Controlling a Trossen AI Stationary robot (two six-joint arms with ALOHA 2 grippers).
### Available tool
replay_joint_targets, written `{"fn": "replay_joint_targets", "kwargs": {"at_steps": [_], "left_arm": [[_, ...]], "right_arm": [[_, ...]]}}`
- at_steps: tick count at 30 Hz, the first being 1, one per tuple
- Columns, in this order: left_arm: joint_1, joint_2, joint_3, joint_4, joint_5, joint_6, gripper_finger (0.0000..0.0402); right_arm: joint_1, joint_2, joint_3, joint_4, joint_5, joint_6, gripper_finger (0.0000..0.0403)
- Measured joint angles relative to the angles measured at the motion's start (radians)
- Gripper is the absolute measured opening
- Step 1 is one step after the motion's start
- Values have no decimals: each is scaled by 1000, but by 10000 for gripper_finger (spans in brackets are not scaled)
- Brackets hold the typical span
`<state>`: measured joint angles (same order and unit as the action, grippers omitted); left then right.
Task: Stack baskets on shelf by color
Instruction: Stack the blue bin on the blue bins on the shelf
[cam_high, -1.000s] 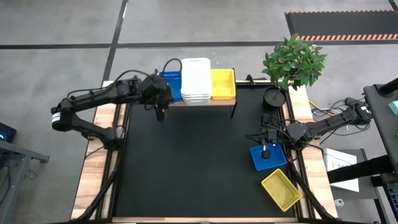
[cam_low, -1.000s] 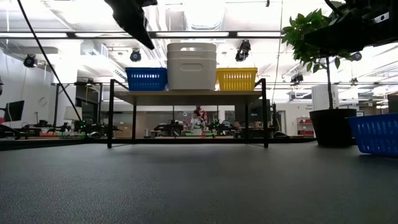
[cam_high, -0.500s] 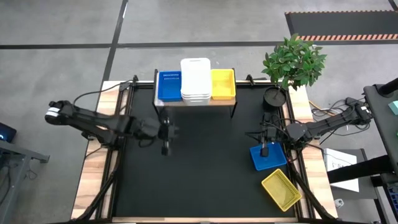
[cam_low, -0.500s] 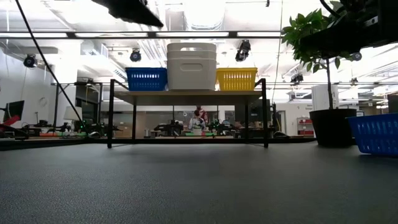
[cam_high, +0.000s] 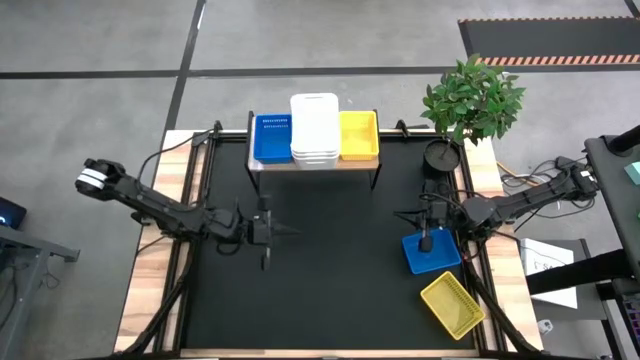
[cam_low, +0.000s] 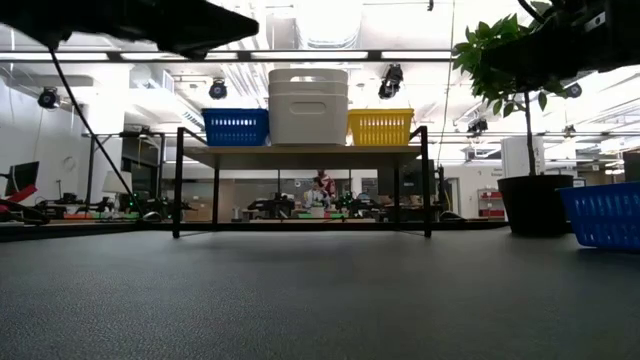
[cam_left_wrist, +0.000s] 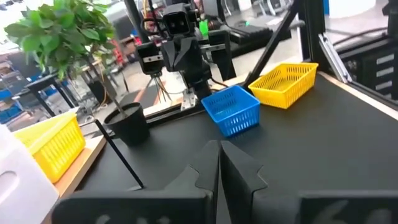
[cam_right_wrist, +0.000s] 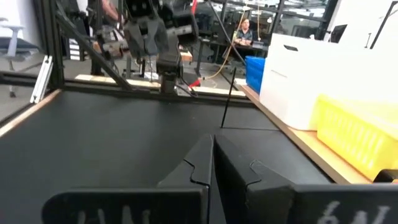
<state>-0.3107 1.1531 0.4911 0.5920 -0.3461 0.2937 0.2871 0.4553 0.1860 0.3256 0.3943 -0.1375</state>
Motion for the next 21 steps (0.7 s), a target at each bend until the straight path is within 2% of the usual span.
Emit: {"fn": "replay_joint_targets", "kwargs": {"at_steps": [6, 8, 10, 14, 21], "left_arm": [[0, 1, -71, 117, 0, -1, 0], [1, 0, -79, 116, 0, 0, 0], [1, -3, -81, 116, 0, 1, 0], [1, -32, -84, 105, -44, 37, 0], [1, -130, -85, 101, -146, 194, 0]], "right_arm": [[0, 1, 15, 24, -18, 10, 9], [0, 17, 33, 26, -72, 6, 9], [3, 51, 59, 25, -119, 4, 9], [3, 160, 132, 5, -129, 47, 9], [16, 417, 367, -342, -219, 206, 9]]}}
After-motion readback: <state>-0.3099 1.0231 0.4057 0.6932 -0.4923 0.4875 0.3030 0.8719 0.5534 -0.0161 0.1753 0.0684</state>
